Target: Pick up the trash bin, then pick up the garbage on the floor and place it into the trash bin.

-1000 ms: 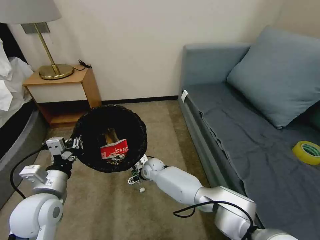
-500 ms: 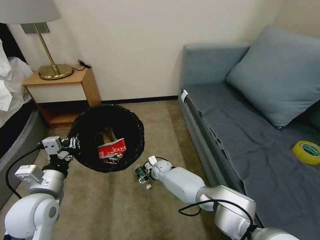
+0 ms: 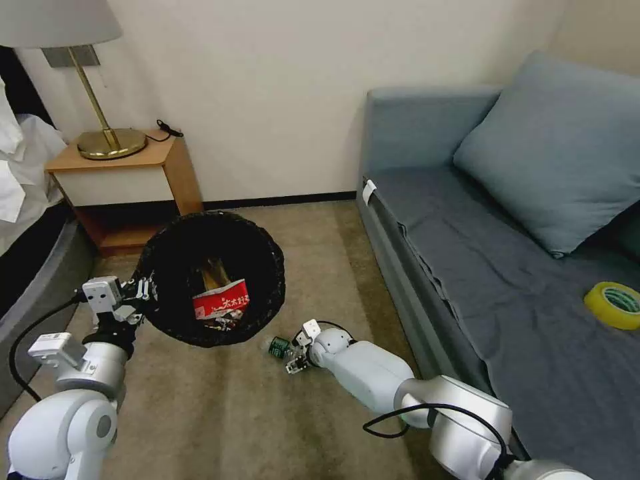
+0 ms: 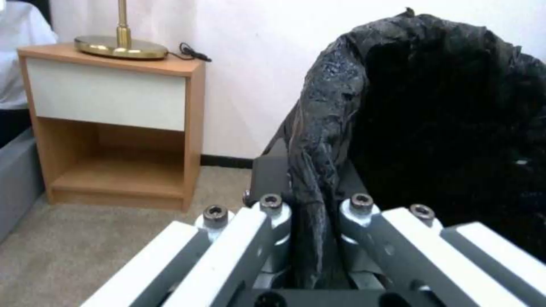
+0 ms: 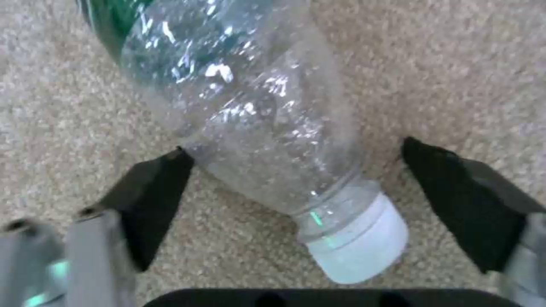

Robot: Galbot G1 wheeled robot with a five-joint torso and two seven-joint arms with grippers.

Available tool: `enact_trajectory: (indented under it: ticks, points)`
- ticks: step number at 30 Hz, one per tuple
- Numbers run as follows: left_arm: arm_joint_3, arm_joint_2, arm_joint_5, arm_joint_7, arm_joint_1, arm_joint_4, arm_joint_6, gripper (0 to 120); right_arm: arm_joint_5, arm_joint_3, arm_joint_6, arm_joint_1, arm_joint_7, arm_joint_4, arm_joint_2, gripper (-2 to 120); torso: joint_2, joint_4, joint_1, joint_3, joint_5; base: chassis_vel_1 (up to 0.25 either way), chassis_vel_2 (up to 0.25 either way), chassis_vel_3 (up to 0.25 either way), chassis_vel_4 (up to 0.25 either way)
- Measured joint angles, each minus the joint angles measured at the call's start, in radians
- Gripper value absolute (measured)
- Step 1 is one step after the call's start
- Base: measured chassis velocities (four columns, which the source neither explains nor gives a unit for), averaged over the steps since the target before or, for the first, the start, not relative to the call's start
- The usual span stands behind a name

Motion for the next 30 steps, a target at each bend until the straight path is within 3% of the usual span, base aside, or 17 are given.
enact_trajectory:
  ticks: [21,30]
  points:
    - [-0.004,0.007,-0.011,0.011,0.007,0.006,-0.013,4,-0.021,-0.036,0.041,-0.020,-0.040,-0.001,-0.002,36,0.000,-0.0001,0.000,0.000,-0.0003,0.000,0.000,0.000,0.000]
    - [-0.006,0.010,-0.017,0.013,0.009,0.011,-0.014,4,-0.016,-0.043,0.045,-0.031,-0.044,0.014,-0.001,29,0.000,0.0005,0.000,0.000,0.0005,0.000,0.000,0.000,0.000]
